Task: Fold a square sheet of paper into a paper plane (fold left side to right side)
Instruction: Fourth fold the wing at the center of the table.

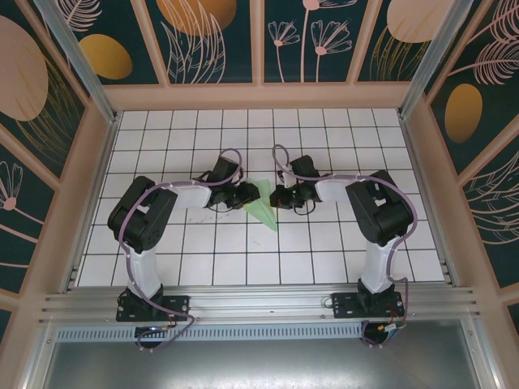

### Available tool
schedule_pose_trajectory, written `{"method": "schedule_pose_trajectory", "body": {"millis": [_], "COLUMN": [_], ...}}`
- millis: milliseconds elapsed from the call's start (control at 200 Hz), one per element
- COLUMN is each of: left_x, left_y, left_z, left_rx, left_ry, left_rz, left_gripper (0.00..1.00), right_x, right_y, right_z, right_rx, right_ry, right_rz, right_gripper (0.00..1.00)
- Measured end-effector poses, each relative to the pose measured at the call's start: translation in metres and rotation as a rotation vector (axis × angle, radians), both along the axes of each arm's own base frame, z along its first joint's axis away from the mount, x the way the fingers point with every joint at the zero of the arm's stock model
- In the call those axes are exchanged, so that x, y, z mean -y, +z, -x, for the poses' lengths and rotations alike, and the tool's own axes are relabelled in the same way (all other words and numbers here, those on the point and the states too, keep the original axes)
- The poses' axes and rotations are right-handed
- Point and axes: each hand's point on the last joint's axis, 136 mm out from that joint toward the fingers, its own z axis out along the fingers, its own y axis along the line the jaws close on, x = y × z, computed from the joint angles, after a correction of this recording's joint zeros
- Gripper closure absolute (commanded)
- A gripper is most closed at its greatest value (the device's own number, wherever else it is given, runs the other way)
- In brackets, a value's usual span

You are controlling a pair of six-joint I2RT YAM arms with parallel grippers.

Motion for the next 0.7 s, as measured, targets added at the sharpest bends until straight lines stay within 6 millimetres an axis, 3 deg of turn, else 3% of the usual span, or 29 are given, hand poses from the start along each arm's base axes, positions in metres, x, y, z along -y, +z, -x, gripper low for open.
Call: {"method": "schedule_pose_trajectory", "body": {"millis": [210, 385, 485, 585, 701], "left_x": [-0.007, -0.003, 0.008, 0.017, 0.024], "left_y": [0.01, 0.043, 0.055, 0.054, 0.038], "left_z": [0.001, -0.01, -0.014, -0.019, -0.021], "left_rx": [0.021, 0.09, 0.105, 0.096, 0.061], "left_ry": [0.008, 0.001, -0.025, -0.047, -0.066], "left_rz": [-0.036, -0.011, 0.033, 0.058, 0.064], "left_gripper": [0.59, 0.76, 0.79, 0.79, 0.79], "right_x": [0.0, 0.0, 0.0, 0.0, 0.0], "right_y": [-0.001, -0.001, -0.001, -0.002, -0.002], "right_z": [0.0, 0.0, 0.0, 0.0, 0.0], "right_rx": [0.001, -0.004, -0.005, -0.005, -0.006], "right_ry": [0.009, 0.011, 0.011, 0.011, 0.011], "right_rz": [0.01, 0.012, 0.013, 0.013, 0.013], "right_gripper": [1.0, 1.0, 1.0, 1.0, 1.0]}}
